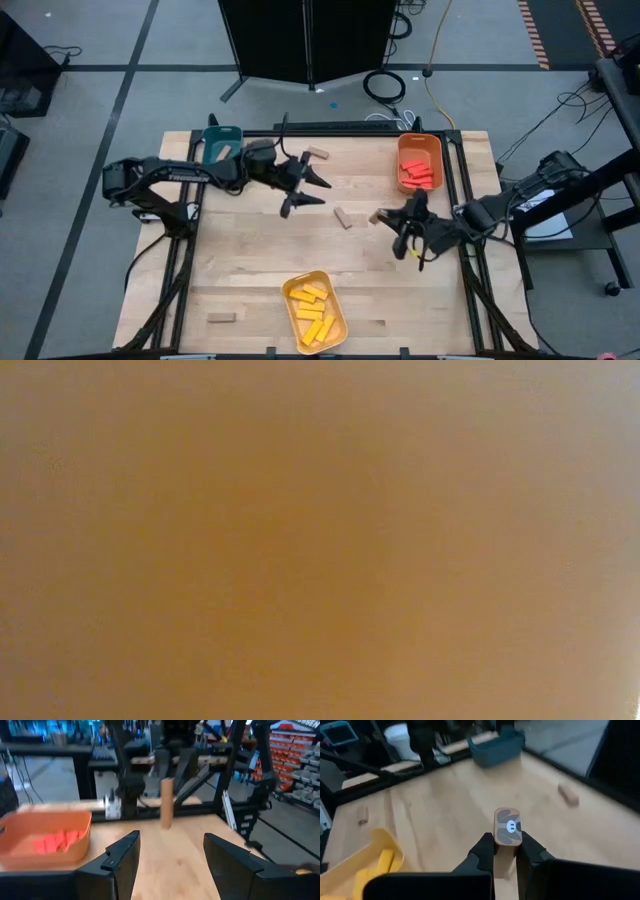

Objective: Sort blocks
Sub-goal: Put the brown block into the blue bin

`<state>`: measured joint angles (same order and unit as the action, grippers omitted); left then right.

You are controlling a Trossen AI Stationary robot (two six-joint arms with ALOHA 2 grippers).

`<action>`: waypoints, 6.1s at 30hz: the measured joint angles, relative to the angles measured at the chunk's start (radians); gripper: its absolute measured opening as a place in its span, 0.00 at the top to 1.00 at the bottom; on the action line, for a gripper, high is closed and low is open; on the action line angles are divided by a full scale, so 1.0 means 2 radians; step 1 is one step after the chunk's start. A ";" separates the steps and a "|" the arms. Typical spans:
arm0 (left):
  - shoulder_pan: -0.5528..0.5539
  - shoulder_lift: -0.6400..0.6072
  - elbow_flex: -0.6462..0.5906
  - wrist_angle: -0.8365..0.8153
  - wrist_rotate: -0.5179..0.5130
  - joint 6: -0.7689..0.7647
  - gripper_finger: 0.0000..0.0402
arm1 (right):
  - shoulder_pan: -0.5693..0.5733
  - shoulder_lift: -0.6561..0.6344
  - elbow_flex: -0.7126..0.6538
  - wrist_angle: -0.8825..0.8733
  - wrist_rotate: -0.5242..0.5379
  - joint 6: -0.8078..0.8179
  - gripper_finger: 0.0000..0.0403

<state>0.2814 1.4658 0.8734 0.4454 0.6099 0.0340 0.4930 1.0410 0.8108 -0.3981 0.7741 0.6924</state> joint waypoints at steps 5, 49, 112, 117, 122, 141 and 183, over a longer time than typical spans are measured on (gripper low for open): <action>-0.042 0.000 0.000 0.021 -0.041 0.002 0.47 | -0.066 0.026 0.000 0.113 -0.053 -0.134 1.00; -0.038 0.000 0.000 -0.074 -0.113 0.062 0.82 | -0.242 0.202 0.100 0.255 -0.299 -0.314 1.00; 0.353 0.022 0.067 -0.645 -0.442 -0.097 0.71 | -0.242 0.175 0.099 0.004 -0.205 -0.317 0.64; 0.352 0.022 0.067 -0.621 -0.443 -0.076 0.71 | -0.248 0.175 0.099 0.002 -0.205 -0.316 0.64; 0.335 0.022 0.067 -0.571 -0.403 -0.045 0.71 | -0.286 0.175 0.099 0.008 -0.220 -0.334 0.64; 0.186 0.269 0.295 -0.513 -0.219 0.277 0.70 | -0.363 0.176 0.099 -0.015 -0.314 -0.300 0.64; 0.207 0.316 0.460 -0.678 -0.186 0.365 0.36 | -0.371 0.177 0.028 0.074 -0.351 -0.328 0.64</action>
<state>0.6949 2.0978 1.7940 -0.9109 0.2381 0.7647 -0.2487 1.3941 0.8665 -0.2495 0.0719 0.0373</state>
